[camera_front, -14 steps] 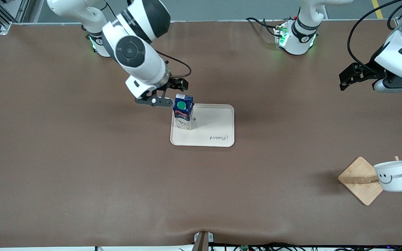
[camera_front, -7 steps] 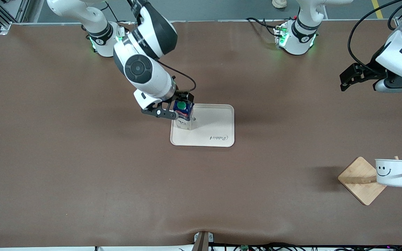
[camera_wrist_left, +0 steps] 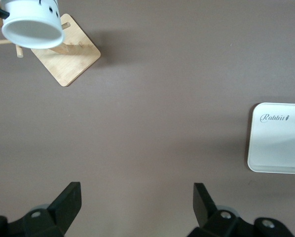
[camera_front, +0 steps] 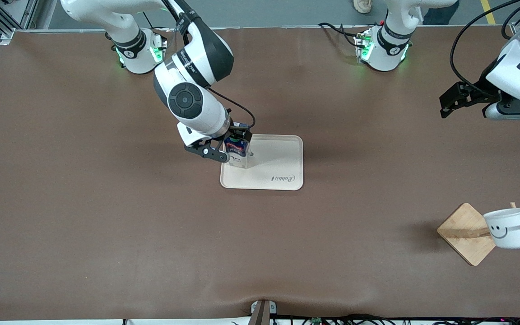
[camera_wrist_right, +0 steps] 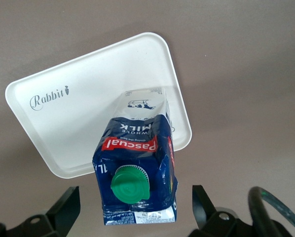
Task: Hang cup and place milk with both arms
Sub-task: 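Close the right gripper around the milk carton's top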
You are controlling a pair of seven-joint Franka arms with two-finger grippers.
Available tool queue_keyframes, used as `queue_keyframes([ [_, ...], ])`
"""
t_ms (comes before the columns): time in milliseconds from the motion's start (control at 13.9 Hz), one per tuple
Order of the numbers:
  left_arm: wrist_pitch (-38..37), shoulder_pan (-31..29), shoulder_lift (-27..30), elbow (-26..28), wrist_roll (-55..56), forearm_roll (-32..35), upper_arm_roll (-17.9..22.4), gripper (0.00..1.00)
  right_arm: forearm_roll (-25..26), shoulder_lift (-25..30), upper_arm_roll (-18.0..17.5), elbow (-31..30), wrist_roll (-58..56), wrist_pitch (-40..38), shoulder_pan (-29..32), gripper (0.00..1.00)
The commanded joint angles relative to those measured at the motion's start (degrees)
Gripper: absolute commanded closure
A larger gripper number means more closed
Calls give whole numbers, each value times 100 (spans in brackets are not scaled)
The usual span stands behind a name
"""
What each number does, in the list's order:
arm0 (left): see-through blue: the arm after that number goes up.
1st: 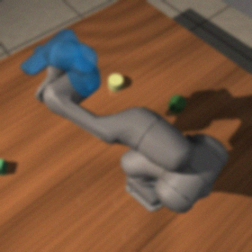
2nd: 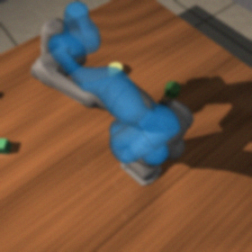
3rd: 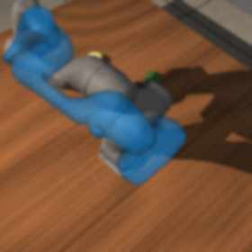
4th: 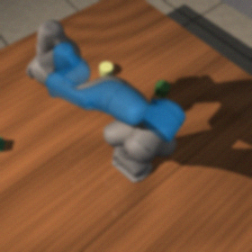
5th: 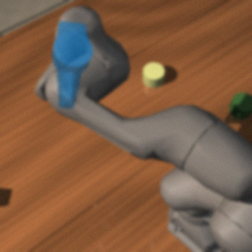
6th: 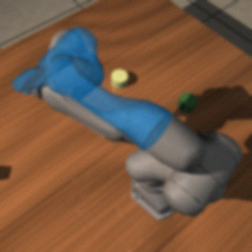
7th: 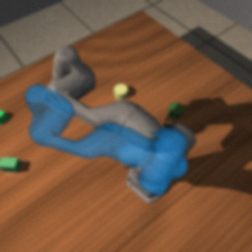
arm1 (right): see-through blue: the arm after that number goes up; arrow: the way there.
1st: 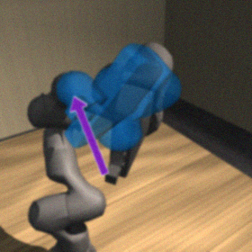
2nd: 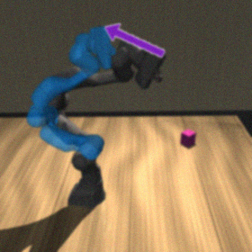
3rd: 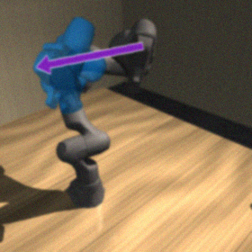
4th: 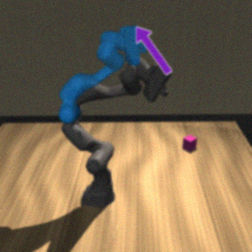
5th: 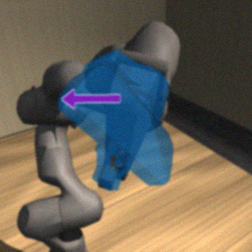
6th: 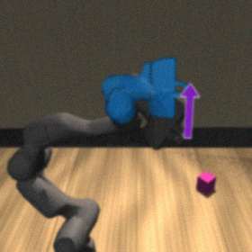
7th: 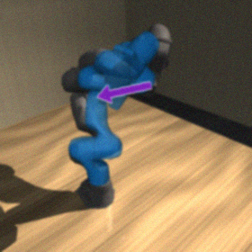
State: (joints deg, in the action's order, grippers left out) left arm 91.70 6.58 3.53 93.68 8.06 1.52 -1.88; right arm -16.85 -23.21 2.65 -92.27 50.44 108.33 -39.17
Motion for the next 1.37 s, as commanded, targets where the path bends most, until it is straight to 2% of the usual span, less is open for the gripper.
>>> queue_keyframes([
  [0, 23, 19, 43, 45, -85, -11, 47, 0, -47, -79, 25, -45, 123, 232, -117, 0],
  [1293, 41, -43, 25, 19, -68, -2, 47, 0, 129, -167, 25, -274, 167, 400, -337, 0],
])
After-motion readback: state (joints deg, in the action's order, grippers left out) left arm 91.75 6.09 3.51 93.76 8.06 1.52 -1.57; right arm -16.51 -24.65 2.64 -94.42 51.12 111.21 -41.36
